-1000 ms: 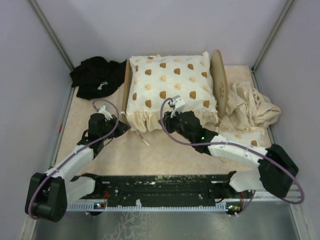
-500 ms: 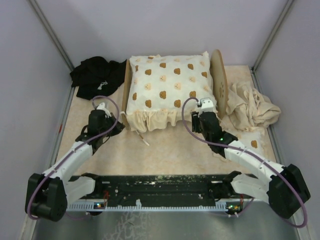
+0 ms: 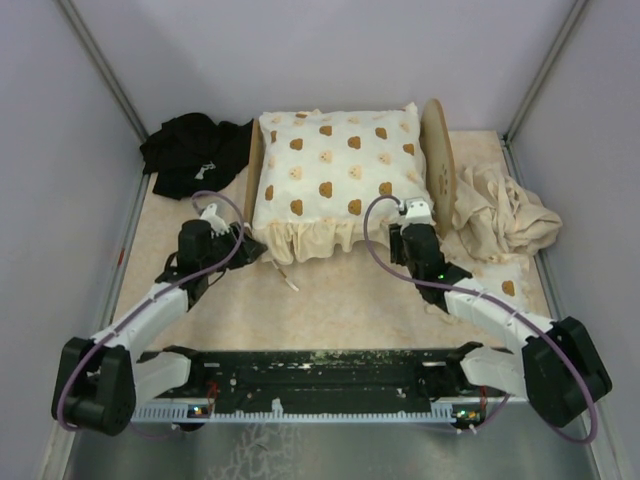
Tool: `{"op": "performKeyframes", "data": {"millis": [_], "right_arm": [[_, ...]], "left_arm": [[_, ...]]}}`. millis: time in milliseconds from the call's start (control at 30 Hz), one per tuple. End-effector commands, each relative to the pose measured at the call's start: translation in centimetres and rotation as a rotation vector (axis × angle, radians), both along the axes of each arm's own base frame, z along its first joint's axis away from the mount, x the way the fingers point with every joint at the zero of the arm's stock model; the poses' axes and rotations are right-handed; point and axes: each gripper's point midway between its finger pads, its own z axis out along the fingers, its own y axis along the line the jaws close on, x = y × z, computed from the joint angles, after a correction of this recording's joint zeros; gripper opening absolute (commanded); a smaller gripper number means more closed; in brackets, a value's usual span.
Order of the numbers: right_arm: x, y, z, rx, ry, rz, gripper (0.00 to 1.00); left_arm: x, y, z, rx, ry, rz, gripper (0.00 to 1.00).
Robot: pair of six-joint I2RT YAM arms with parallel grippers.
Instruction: Set up the pet bed
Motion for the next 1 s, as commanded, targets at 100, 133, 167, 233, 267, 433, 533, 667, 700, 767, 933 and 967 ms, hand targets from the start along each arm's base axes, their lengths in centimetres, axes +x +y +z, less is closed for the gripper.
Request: {"op": "performKeyframes", "data": {"millis": [100,133,167,233,267,433,533,667,700,767,933,967], "right_arm": [[1.8,0.0,1.6,0.043,-0.087,0.001,0.39],[1.8,-0.1,1.5,0.043,-0.088,-0.001,0.36],[1.9,-0.2,1.5,0.045,-0.089,-0.002,0.34],[2.1,-0.6,1.5,0.052,-0.092,-0.009,0.25],[2.2,-0.9,1.4,0.051,-0.093,-0.014,0.18],[2.3,-2.0,1.5,0.038,-0.092,-0.031,0.00],[2.1,-3.1,1.6,0.029,-0.102,-0.061,0.00],[1.9,-4.3,1.4,0.030,-0.108,-0.090,0.00],[1.9,-4.5,1.2,0.029,-0.104,-0.100,0.00],[1.9,-4.9,0.8,0.025,-0.091,-0.117,0.00],[1.9,-5.2,0.7,0.021,-0.088,-0.125,0.00],[1.8,-5.2,0.8,0.023,-0.092,-0.126,0.00]], "left_arm": [[1.2,-1.6,-0.3,-0.046,-0.013,-0.059,0.52],[1.3,-1.5,-0.5,-0.040,-0.006,-0.051,0.51],[1.5,-1.3,-0.8,-0.030,0.002,-0.038,0.49],[1.8,-0.6,-1.5,0.000,0.028,0.002,0.39],[1.9,-0.2,-1.8,0.014,0.036,0.023,0.27],[2.2,1.9,-2.4,0.066,0.038,0.139,0.00],[2.1,3.1,-2.2,0.084,0.016,0.204,0.00],[2.0,4.6,-2.3,0.133,0.042,0.279,0.00],[2.0,5.0,-2.4,0.141,0.054,0.297,0.00],[2.0,5.3,-2.4,0.145,0.057,0.320,0.00],[1.8,6.0,-2.5,0.152,0.090,0.370,0.00],[1.7,6.3,-2.6,0.158,0.099,0.389,0.00]]}}
